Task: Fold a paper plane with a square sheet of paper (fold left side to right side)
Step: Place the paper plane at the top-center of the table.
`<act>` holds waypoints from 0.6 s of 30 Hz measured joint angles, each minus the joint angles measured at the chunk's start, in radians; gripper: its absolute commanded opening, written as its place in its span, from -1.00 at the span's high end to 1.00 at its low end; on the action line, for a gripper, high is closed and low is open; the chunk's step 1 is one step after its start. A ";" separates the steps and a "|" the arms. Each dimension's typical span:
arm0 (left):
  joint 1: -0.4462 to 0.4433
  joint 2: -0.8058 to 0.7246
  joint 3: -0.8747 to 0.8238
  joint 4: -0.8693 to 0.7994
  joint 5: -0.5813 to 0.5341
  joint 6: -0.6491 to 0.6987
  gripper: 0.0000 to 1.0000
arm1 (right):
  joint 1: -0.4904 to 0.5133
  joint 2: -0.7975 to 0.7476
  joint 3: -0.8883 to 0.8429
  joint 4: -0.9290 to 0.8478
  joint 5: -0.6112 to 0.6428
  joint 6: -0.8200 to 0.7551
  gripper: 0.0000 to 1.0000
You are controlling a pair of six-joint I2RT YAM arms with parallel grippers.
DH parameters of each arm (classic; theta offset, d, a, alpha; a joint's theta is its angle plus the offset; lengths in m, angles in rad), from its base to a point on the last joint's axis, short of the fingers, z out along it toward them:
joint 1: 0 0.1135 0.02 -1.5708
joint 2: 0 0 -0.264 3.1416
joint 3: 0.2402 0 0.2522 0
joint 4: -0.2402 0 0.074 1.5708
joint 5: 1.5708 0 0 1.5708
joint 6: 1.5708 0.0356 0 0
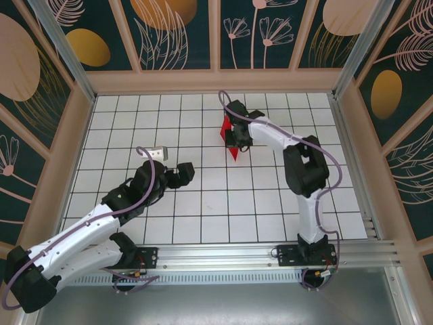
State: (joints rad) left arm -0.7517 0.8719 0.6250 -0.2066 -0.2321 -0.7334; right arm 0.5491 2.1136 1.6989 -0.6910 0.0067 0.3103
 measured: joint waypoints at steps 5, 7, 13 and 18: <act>0.000 0.000 -0.001 0.000 0.011 0.000 -0.97 | -0.033 0.128 0.134 -0.062 -0.037 -0.029 0.86; 0.000 0.000 -0.001 0.000 0.014 0.000 -0.97 | -0.052 0.152 0.154 -0.086 -0.053 -0.040 0.85; 0.000 0.021 -0.001 0.000 0.018 0.001 -0.97 | -0.086 0.182 0.186 -0.126 -0.066 -0.048 0.84; 0.000 0.039 -0.001 0.000 0.023 0.001 -0.97 | -0.086 0.188 0.187 -0.129 -0.081 -0.051 0.82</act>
State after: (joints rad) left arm -0.7517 0.9104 0.6243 -0.2070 -0.2096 -0.7326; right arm 0.4629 2.3016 1.8862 -0.8196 -0.0746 0.2592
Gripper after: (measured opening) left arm 0.985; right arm 0.088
